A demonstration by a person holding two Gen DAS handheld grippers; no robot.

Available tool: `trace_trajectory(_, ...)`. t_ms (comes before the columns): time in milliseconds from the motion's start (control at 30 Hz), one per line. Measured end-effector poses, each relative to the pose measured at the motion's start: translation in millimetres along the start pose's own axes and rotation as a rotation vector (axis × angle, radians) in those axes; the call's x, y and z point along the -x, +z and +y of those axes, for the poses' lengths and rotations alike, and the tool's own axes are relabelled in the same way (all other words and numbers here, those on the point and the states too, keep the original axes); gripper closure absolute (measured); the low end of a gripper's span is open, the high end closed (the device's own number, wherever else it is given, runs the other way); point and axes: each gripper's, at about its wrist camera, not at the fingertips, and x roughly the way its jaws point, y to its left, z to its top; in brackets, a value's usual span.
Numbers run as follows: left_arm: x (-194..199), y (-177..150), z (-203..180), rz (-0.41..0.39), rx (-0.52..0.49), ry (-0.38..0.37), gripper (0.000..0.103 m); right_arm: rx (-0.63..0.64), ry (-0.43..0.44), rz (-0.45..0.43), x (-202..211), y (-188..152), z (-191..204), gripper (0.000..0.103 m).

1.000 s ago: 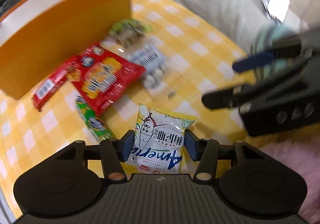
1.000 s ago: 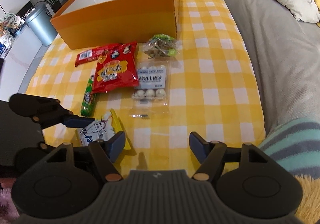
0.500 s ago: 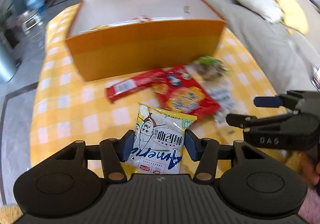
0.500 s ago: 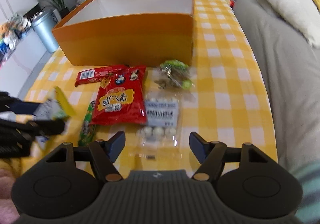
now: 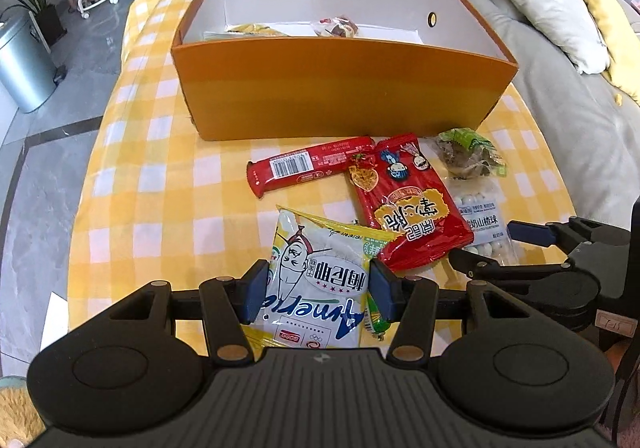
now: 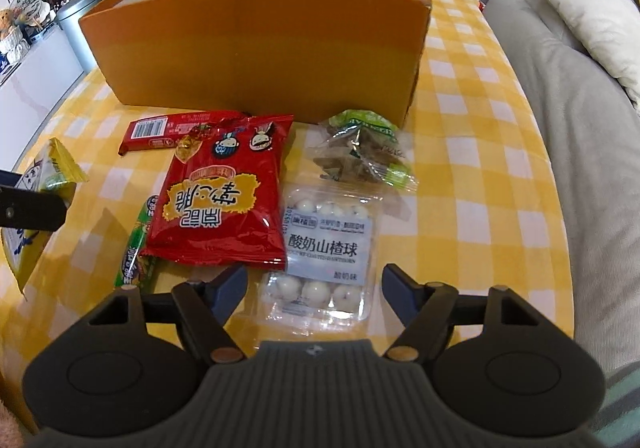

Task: Organize snacks
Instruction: 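Grasp the clear yogurt-ball packet with the right tool while the left tool holds the Ameria bag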

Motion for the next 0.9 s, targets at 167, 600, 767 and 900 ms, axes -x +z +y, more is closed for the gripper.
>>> trace_trajectory(167,-4,3,-6,0.020,-0.014,-0.006,0.042,-0.009,0.005,0.012,-4,1,-2,0.041)
trace_trajectory(600,-1,3,-8,0.024,0.020,-0.028,0.042,0.013,-0.007,0.103,2,0,-2,0.045)
trace_trajectory(767,5,-1,-6,0.017,0.030,-0.016,0.042,0.066,-0.060,0.130,12,-3,3,0.045)
trace_trajectory(900,14,-3,-4,-0.003,0.041,-0.024,0.042,0.082,-0.076,0.148,24,-5,3,0.045)
